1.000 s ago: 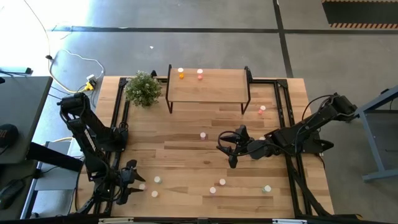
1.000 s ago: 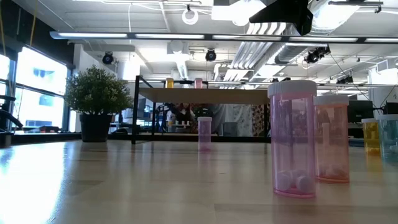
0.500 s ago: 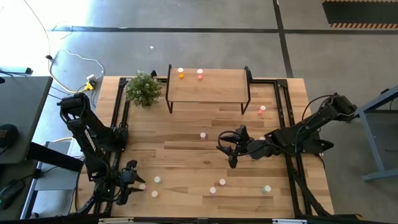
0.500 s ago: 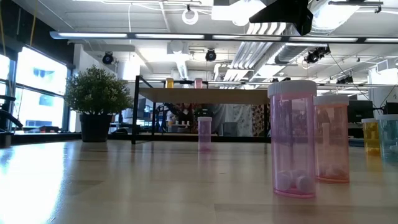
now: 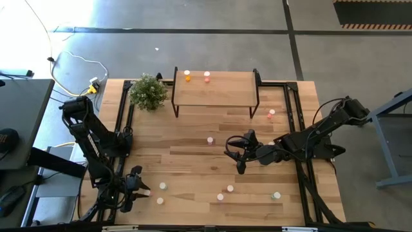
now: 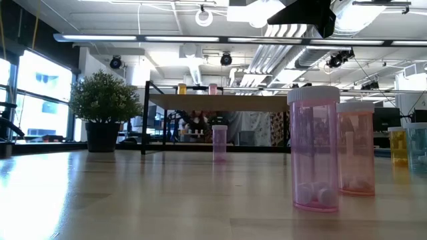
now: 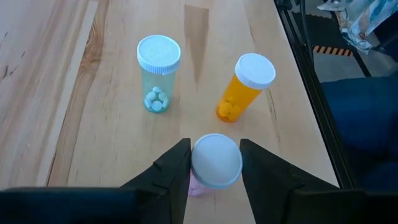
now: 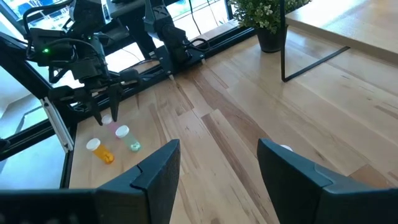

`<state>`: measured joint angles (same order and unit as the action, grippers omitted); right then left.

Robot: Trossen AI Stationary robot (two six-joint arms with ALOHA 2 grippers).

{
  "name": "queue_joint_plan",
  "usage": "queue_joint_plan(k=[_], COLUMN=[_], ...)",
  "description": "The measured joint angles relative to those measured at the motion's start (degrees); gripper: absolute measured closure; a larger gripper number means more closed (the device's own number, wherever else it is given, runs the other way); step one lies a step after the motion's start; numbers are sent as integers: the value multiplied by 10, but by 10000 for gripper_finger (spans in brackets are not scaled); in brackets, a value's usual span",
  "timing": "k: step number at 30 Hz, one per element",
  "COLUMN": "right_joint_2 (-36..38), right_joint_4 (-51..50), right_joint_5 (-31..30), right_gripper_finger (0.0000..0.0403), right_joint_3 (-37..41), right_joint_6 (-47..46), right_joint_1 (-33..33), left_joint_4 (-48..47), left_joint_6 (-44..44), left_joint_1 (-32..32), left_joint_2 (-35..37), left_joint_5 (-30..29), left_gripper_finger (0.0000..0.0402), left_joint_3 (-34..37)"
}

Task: Pick and place medicine bottles onto shelf by color
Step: Put the bottom left purple pill bottle on the shelf

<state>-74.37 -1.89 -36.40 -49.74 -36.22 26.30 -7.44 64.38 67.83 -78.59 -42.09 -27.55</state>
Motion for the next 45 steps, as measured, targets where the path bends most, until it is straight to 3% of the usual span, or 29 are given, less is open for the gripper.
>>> queue_joint_plan(k=[15, 25, 37, 45], right_joint_2=[0, 0, 0, 0], right_joint_4=[0, 0, -1, -1], right_joint_5=[11, 56, 85, 85], right_gripper_finger=[197, 197, 197, 197], right_joint_3=[0, 0, 0, 0], right_joint_6=[-15, -14, 24, 67], right_joint_1=[0, 0, -2, -6], left_joint_4=[10, -40, -33, 6], left_joint_6=[-1, -41, -165, -249], left_joint_1=[0, -7, -109, -192], left_joint_2=[3, 92, 186, 228], left_joint_5=[-2, -36, -34, 5], left_gripper_finger=[282, 282, 282, 282], left_joint_3=[0, 0, 0, 0])
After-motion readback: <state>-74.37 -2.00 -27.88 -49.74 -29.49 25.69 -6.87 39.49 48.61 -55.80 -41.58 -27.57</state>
